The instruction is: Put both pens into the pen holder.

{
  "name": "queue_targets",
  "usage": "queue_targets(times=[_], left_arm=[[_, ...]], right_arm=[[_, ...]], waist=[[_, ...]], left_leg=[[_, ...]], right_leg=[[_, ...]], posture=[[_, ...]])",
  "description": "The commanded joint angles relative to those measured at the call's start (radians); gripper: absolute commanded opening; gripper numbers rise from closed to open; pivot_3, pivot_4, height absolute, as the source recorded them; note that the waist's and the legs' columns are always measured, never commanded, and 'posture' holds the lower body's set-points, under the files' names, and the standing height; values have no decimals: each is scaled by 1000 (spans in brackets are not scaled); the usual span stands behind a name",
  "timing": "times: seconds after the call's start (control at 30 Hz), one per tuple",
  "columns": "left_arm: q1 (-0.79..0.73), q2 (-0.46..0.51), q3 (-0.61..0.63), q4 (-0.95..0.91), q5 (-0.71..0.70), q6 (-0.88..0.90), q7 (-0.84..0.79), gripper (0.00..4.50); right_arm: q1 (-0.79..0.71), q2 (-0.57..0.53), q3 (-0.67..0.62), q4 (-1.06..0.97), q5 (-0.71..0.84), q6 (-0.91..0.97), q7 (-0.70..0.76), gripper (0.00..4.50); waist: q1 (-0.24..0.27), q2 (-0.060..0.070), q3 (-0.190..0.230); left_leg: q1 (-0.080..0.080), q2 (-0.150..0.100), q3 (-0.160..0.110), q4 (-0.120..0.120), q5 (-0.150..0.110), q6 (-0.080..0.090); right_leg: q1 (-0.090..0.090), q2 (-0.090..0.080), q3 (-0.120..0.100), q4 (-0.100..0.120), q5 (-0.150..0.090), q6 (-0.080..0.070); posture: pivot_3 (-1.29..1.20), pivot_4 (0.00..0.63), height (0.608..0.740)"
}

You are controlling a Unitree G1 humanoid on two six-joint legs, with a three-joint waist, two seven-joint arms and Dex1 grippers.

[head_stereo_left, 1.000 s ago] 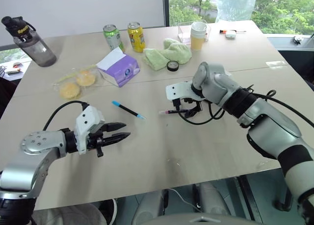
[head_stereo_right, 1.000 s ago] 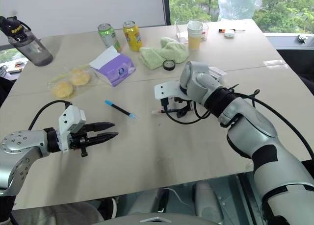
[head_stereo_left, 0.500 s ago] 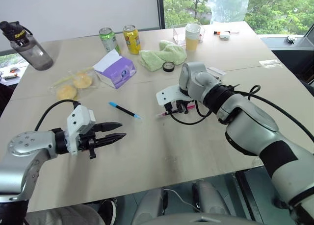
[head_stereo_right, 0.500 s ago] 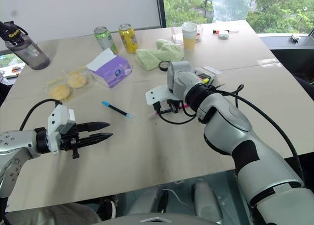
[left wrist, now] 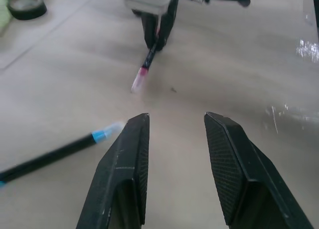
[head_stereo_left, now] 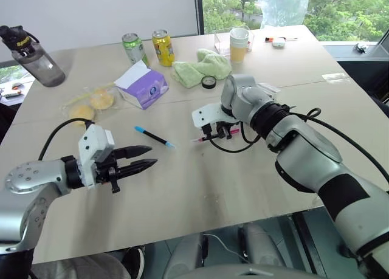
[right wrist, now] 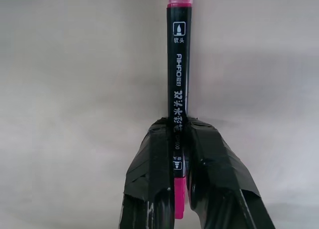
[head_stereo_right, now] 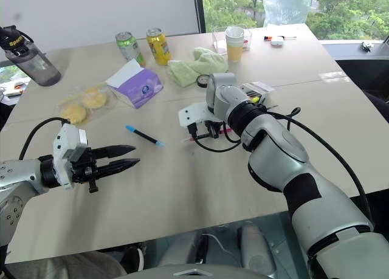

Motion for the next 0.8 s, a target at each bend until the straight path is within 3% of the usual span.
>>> queue_targets(times=[0.03, 0.13, 0.23, 0.43, 0.5, 0.6, 0.7, 0.8], left_arm=[[-29, -9, 45, -34, -63, 24, 24, 1765], [-44, -7, 52, -33, -84, 37, 33, 1765], [-52, -7, 59, -39, -106, 46, 40, 1765], [-79, -24, 51, -56, -150, 61, 63, 1765], [-102, -31, 28, -54, -149, 60, 68, 1765], [-123, -35, 17, -52, -153, 63, 66, 1765], [-141, -40, 6, -53, -158, 61, 59, 1765], [-146, -41, -9, -57, -148, 51, 51, 1765]], right_arm=[[-38, -23, -94, -117, 65, 86, 62, 11], [-9, -79, -167, -264, 122, 209, 87, 11], [81, -184, -255, -577, 218, 462, 137, 11], [310, -313, -452, -1078, 394, 696, 5, 11], [424, -344, -563, -1230, 464, 631, -37, 11], [492, -396, -629, -1312, 502, 506, -99, 11], [515, -438, -683, -1304, 538, 367, -148, 11], [550, -451, -716, -1214, 535, 107, -212, 11]], waist=[[-1, 0, 0], [0, 0, 0], [5, 0, 0], [10, 0, 0], [18, -1, -1], [26, 0, 0], [26, 0, 0], [26, -1, -1]], left_leg=[[-2, 0, 0, 0, 0, 0], [-9, 0, -2, 0, 0, 0], [-13, 0, -5, 1, 0, 0], [-15, -1, -6, 2, 0, 0], [-14, 0, -6, 1, 0, 0], [-14, -1, -4, 3, 0, 0], [-12, -1, -1, 3, 0, 0], [-11, 0, -1, 3, 0, 0]], right_leg=[[-2, 0, 0, 0, 0, 0], [-7, -1, 0, -1, 0, 0], [-8, -2, -3, -2, 0, 0], [-8, -2, -5, -5, 0, 0], [-7, -2, -5, -4, 0, 0], [-7, -3, -4, -4, 0, 0], [-7, -2, -4, -2, 0, 0], [-6, -2, -3, -2, 0, 0]], posture=[[0, 150, 740], [0, 150, 740], [0, 150, 740], [0, 150, 740], [0, 150, 740], [0, 150, 740], [0, 150, 740], [0, 150, 740]])
